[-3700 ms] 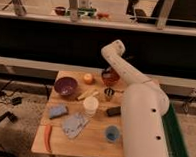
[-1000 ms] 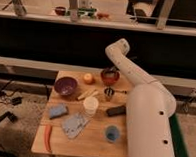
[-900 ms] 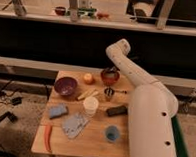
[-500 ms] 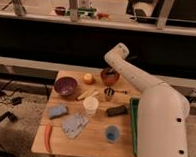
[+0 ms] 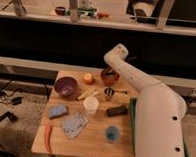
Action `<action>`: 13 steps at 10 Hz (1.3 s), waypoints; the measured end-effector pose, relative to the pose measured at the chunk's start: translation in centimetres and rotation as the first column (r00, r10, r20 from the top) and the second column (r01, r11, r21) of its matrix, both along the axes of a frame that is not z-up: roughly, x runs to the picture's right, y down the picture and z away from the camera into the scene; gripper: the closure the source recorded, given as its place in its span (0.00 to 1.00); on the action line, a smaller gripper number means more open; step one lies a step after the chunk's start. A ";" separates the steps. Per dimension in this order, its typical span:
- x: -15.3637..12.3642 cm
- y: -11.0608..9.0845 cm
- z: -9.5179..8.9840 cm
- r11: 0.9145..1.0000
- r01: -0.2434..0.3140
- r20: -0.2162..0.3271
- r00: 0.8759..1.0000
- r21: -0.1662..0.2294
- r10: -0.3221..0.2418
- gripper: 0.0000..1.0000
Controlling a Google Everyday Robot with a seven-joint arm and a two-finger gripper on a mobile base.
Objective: Wipe red bowl with brush
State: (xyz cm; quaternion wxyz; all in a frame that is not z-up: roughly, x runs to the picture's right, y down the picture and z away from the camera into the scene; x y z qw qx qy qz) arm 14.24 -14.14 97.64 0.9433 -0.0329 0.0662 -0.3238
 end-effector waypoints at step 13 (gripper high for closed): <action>1.4 -0.7 0.8 0.998 -0.064 -0.010 0.998 -0.004 0.064 0.97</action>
